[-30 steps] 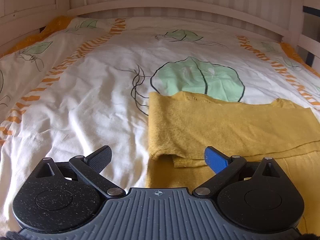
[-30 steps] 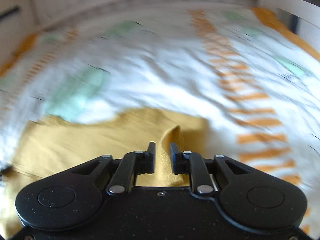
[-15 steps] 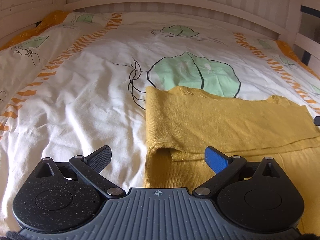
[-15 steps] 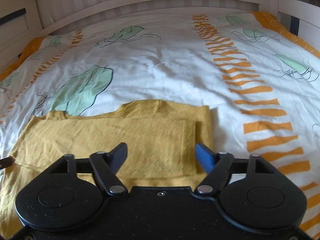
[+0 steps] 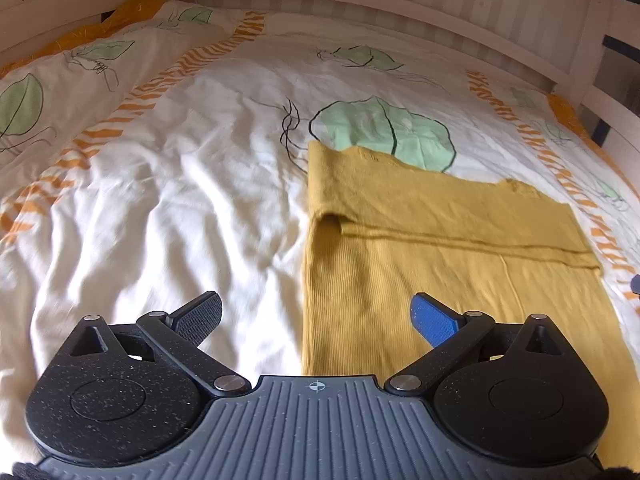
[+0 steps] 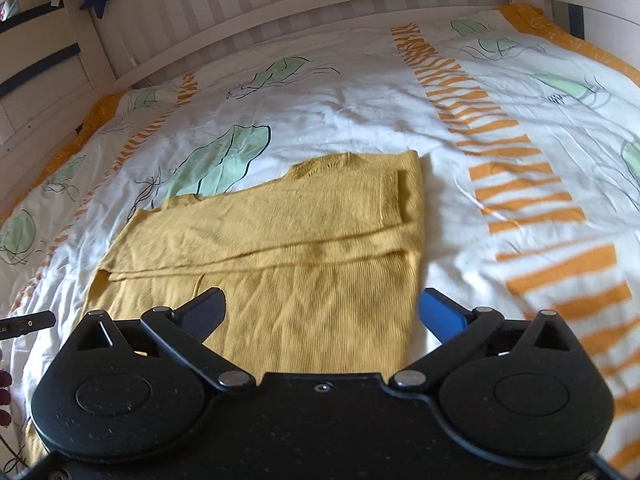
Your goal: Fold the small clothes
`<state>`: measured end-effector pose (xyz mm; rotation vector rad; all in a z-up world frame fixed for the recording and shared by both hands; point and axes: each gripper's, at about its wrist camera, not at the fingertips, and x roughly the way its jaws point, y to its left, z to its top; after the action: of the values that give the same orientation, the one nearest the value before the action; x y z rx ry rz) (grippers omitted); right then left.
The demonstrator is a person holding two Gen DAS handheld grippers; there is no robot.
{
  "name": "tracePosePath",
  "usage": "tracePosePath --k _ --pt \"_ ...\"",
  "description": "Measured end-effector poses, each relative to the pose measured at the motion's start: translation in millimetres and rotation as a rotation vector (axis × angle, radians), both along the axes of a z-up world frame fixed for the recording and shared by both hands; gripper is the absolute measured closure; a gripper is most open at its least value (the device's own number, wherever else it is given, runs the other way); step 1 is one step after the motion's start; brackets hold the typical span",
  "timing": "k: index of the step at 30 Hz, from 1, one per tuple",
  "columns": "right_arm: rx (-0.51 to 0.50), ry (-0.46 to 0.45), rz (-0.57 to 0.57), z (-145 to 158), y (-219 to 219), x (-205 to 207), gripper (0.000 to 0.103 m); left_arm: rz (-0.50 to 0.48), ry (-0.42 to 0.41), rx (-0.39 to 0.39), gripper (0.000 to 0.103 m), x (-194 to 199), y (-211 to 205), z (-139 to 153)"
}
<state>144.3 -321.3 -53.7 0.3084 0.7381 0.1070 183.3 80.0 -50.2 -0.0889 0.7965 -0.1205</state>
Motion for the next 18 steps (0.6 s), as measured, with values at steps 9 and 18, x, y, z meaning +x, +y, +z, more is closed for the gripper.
tracePosePath --k 9,18 --pt "0.067 0.033 -0.026 -1 -10 -70 0.000 -0.049 0.055 0.007 0.001 -70 0 -2" --pt "0.123 0.096 -0.044 -10 -15 -120 0.000 -0.062 0.096 0.011 0.001 -109 2 -18"
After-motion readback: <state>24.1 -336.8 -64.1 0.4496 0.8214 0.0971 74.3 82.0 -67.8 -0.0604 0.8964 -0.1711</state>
